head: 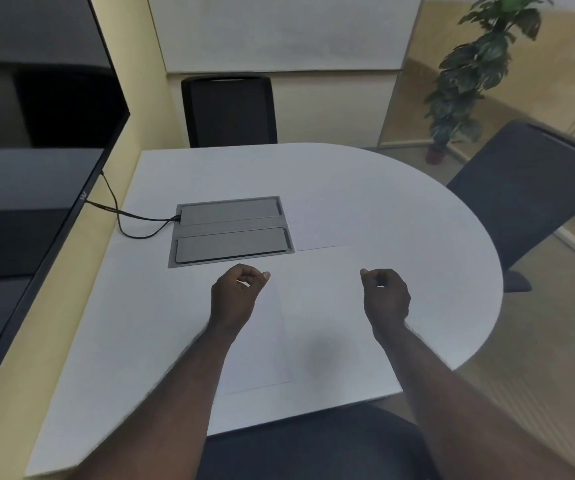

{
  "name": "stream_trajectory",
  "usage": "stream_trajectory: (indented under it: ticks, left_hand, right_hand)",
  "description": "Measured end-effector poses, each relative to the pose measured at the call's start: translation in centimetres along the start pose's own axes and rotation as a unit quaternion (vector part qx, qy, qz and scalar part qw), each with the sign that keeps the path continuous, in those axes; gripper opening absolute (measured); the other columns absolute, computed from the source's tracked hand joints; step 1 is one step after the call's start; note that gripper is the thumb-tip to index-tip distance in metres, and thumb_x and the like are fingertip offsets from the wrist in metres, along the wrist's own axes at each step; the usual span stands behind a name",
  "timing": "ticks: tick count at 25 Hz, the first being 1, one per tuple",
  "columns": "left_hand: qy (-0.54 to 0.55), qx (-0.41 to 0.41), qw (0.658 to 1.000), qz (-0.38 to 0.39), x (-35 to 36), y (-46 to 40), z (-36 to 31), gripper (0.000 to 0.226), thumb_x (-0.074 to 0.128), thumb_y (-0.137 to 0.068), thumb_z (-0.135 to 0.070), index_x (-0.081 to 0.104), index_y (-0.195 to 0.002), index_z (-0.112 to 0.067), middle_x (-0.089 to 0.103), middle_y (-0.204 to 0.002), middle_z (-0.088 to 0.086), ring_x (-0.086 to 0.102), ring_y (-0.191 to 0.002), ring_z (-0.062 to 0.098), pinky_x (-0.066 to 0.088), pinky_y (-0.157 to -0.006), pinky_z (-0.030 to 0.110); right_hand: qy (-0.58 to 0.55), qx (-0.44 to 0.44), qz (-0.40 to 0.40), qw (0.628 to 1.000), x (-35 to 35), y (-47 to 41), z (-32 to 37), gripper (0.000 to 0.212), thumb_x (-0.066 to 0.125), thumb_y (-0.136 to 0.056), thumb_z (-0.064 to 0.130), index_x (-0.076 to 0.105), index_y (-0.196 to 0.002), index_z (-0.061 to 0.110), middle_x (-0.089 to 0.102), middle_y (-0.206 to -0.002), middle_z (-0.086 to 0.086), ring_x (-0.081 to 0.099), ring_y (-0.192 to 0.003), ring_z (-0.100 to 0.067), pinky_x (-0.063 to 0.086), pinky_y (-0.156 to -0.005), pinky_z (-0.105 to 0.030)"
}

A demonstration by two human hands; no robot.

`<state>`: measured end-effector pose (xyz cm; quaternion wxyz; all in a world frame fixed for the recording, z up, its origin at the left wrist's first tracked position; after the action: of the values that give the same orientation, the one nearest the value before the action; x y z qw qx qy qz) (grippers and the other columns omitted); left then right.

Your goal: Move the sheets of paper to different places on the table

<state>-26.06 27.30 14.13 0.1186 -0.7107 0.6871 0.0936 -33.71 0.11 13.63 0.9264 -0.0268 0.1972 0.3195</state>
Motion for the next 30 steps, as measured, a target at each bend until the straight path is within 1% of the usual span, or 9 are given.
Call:
stream_trajectory:
  ticks: [4,6,8,12,17,21,25,27,30]
  left_hand:
    - [0.002,0.028,1.0,-0.005,3.8,1.7,-3.2,0.017,0.077,-0.081,-0.031,0.068,-0.083,-0.017,0.064,-0.077,-0.006,0.05,-0.061,0.004,0.044,-0.063,0.024]
    - [-0.012,0.053,0.998,-0.013,6.1,2.7,-5.0,0.016,0.076,-0.081,-0.032,0.068,-0.086,-0.02,0.066,-0.083,-0.004,0.055,-0.072,0.01,0.047,-0.068,0.027]
    - [-0.021,0.077,0.996,-0.027,8.8,3.9,-6.8,0.017,0.076,-0.081,-0.032,0.067,-0.09,-0.021,0.066,-0.092,-0.002,0.058,-0.081,0.015,0.048,-0.075,0.029]
    - [-0.02,0.098,0.994,-0.033,14.2,6.2,-9.8,0.023,0.076,-0.08,-0.034,0.063,-0.098,-0.024,0.064,-0.104,-0.007,0.058,-0.093,0.012,0.045,-0.078,0.027]
    - [-0.029,0.099,0.994,-0.027,19.5,7.6,-11.7,0.032,0.076,-0.081,-0.034,0.06,-0.107,-0.025,0.061,-0.111,-0.009,0.057,-0.096,0.01,0.043,-0.078,0.024]
    - [-0.038,0.098,0.994,-0.031,22.7,6.8,-11.7,0.034,0.075,-0.082,-0.033,0.058,-0.111,-0.025,0.059,-0.113,-0.008,0.056,-0.096,0.011,0.04,-0.075,0.018]
    - [-0.038,0.087,0.995,-0.045,24.9,5.0,-11.0,0.034,0.074,-0.083,-0.032,0.058,-0.111,-0.025,0.058,-0.111,-0.01,0.056,-0.097,0.014,0.041,-0.078,0.024]
    - [-0.041,0.081,0.995,-0.048,25.7,3.4,-10.2,0.034,0.074,-0.083,-0.032,0.058,-0.112,-0.024,0.059,-0.112,-0.009,0.057,-0.098,0.014,0.041,-0.078,0.024]
    - [-0.042,0.051,0.996,-0.053,26.2,0.6,-8.5,0.036,0.074,-0.083,-0.033,0.058,-0.113,-0.023,0.061,-0.113,-0.007,0.057,-0.099,0.015,0.041,-0.077,0.024]
  right_hand:
    - [-0.011,-0.02,-0.003,1.0,-5.0,-2.1,-0.3,0.014,0.061,-0.089,0.039,0.055,-0.079,0.032,0.062,-0.079,0.017,0.058,-0.077,-0.006,0.045,-0.097,-0.054]
    - [-0.008,-0.038,0.005,0.999,-7.7,-3.4,-0.6,0.009,0.06,-0.09,0.041,0.057,-0.089,0.032,0.061,-0.081,0.018,0.062,-0.081,-0.011,0.045,-0.098,-0.054]
    - [-0.003,-0.057,0.019,0.998,-10.5,-5.0,-1.0,0.014,0.059,-0.091,0.042,0.059,-0.099,0.03,0.062,-0.085,0.016,0.063,-0.087,-0.015,0.043,-0.1,-0.053]
    - [0.004,-0.102,0.027,0.994,-16.0,-8.0,-1.5,0.022,0.059,-0.092,0.04,0.06,-0.109,0.025,0.063,-0.09,0.012,0.06,-0.087,-0.014,0.041,-0.101,-0.051]
    - [-0.013,-0.11,0.022,0.994,-21.0,-12.2,-2.5,0.023,0.058,-0.093,0.042,0.061,-0.109,0.025,0.064,-0.098,0.009,0.061,-0.09,-0.014,0.043,-0.1,-0.052]
    - [-0.034,-0.101,0.015,0.994,-22.3,-15.4,-4.1,0.018,0.06,-0.092,0.039,0.061,-0.105,0.027,0.064,-0.101,0.007,0.062,-0.092,-0.015,0.046,-0.098,-0.054]
    - [-0.031,-0.097,0.03,0.994,-21.1,-18.4,-5.2,0.015,0.061,-0.092,0.037,0.061,-0.103,0.027,0.063,-0.1,0.009,0.062,-0.089,-0.014,0.046,-0.098,-0.053]
    - [-0.036,-0.104,0.049,0.993,-19.8,-20.1,-5.3,0.018,0.061,-0.092,0.035,0.061,-0.105,0.024,0.063,-0.101,0.008,0.062,-0.093,-0.015,0.049,-0.096,-0.05]
    - [-0.045,-0.123,0.08,0.988,-17.3,-22.8,-5.4,0.019,0.062,-0.092,0.03,0.062,-0.108,0.019,0.063,-0.104,0.003,0.062,-0.097,-0.019,0.052,-0.092,-0.042]
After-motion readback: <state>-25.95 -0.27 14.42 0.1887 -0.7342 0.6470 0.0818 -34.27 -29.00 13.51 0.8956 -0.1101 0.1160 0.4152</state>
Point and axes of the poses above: each hand's wrist, its own y-axis away from the middle knuckle, its own x-axis out of the palm, z = x × y, the point moved 4 cm from there along -y, towards the middle knuckle
